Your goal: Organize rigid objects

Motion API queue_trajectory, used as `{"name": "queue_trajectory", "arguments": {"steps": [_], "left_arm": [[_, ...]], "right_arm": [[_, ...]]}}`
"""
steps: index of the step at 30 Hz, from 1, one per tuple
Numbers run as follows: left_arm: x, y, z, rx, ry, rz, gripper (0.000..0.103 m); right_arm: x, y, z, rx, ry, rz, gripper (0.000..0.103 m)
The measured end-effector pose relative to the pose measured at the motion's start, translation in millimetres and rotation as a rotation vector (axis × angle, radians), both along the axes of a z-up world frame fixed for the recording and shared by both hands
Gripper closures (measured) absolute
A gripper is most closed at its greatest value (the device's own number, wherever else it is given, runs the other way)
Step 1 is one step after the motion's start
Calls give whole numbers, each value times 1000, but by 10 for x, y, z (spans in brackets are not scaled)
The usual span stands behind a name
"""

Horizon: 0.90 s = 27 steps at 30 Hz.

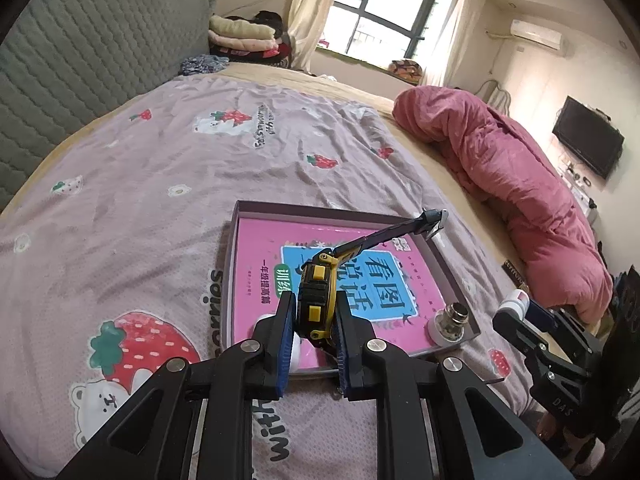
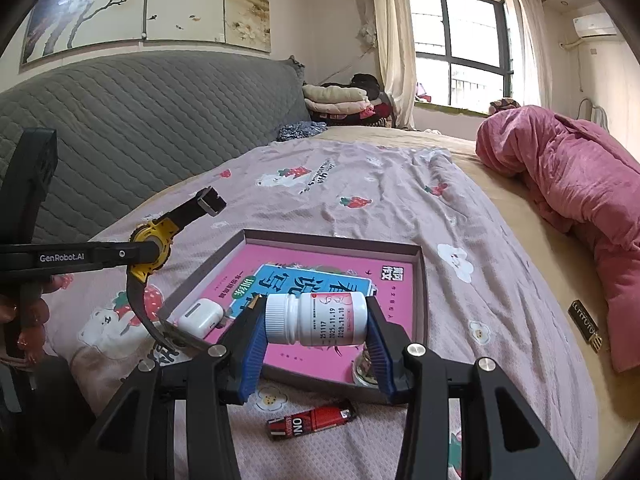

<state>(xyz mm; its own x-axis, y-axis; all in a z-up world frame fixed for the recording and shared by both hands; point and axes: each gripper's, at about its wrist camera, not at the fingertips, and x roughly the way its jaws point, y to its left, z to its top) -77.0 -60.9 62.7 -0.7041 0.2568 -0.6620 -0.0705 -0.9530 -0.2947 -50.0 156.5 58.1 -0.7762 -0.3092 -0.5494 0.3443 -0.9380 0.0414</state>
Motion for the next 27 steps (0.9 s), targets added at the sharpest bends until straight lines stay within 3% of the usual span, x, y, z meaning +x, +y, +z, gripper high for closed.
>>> {"name": "queue_trajectory", "arguments": {"steps": [14, 27], "left_arm": [[-134, -5, -134, 30, -34, 13, 84], [-290, 61, -389, -26, -88, 30, 84]], "right_arm": [[-80, -100, -66, 19, -15, 8, 57], [-214, -160, -223, 37, -54, 9, 57]]}}
